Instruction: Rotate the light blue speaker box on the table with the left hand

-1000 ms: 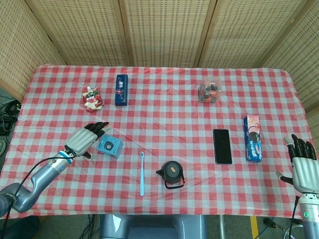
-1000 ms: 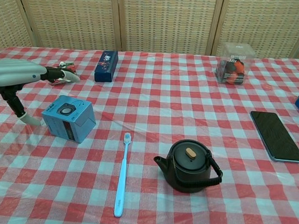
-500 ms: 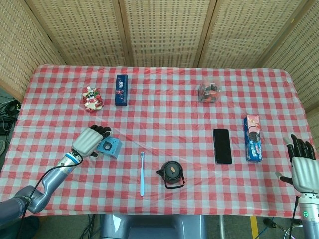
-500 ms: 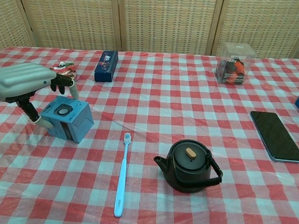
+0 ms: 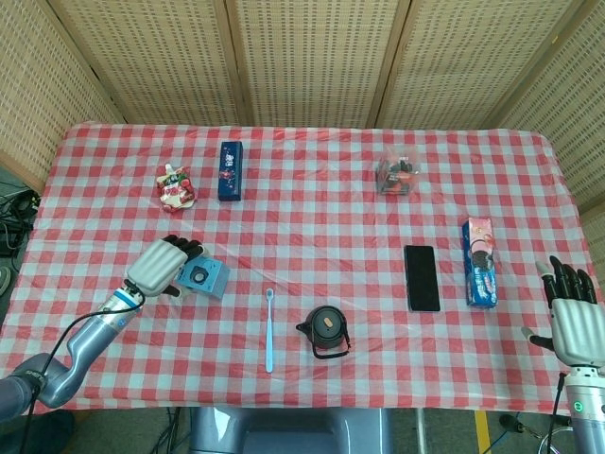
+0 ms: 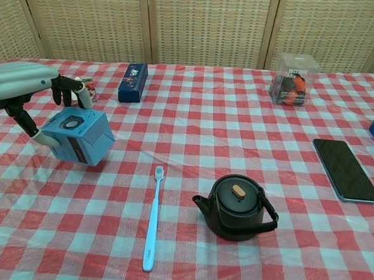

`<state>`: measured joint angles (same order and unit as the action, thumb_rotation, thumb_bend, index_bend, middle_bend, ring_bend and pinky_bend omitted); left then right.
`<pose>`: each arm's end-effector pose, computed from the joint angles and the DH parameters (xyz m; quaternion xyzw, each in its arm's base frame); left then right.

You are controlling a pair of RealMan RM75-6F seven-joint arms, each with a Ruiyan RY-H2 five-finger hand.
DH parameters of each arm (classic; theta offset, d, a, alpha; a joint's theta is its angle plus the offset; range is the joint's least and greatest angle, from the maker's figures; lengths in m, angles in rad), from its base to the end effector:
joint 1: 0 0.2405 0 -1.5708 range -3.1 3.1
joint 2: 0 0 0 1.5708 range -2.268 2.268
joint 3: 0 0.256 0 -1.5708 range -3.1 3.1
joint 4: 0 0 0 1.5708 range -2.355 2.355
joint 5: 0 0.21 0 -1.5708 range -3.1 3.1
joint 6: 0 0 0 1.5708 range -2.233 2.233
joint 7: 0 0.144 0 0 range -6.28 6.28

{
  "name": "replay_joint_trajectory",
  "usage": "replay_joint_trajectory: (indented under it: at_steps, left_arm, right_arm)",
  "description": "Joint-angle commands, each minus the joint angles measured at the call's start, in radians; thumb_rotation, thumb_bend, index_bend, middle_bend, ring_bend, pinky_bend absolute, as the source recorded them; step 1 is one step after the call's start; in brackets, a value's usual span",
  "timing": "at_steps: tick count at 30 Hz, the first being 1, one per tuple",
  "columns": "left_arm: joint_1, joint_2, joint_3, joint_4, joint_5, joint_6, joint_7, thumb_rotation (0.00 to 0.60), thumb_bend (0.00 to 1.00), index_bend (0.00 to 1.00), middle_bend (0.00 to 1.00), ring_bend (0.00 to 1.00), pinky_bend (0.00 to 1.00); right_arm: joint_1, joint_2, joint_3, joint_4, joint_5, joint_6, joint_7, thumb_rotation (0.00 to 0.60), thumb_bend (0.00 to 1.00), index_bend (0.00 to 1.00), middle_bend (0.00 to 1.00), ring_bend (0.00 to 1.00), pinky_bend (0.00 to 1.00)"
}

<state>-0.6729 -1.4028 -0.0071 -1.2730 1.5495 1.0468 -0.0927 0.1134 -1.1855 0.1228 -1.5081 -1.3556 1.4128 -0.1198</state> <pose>-0.2193 0.3366 0.0334 -0.7892 -0.3057 -0.3718 0.3813 -0.3372 -0.2056 0.1575 0.5767 -0.3706 0.3292 0.6494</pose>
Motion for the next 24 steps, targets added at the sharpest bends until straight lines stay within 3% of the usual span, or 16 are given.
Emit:
replay_joint_trajectory:
  at_steps: [1,8,12,24]
  left_arm:
    - [-0.064,0.191,-0.007,-0.199,-0.049,-0.169,-0.145,0.600,0.18,0.54,0.35,0.38,0.36]
    - [-0.180,0.334,-0.003,-0.310,-0.168,-0.476,-0.159,0.600,0.22,0.53,0.35,0.39,0.36]
    - [-0.226,0.366,-0.006,-0.338,-0.217,-0.589,-0.175,0.600,0.22,0.53,0.35,0.39,0.36]
    - [-0.306,0.343,-0.019,-0.306,-0.283,-0.819,-0.238,0.600,0.23,0.53,0.35,0.39,0.36]
  right_arm:
    - [0.000,-0.001,-0.001,-0.001,0.000,0.000,-0.003,0.600,0.00,0.03,0.00,0.00,0.00]
    - [0.003,-0.005,-0.001,-0.001,0.003,-0.003,-0.013,0.600,0.00,0.03,0.00,0.00,0.00]
    - [0.004,-0.006,0.000,0.000,0.006,-0.005,-0.016,0.600,0.00,0.03,0.00,0.00,0.00]
    - [0.006,-0.006,0.002,0.002,0.016,-0.012,-0.016,0.600,0.00,0.03,0.00,0.00,0.00]
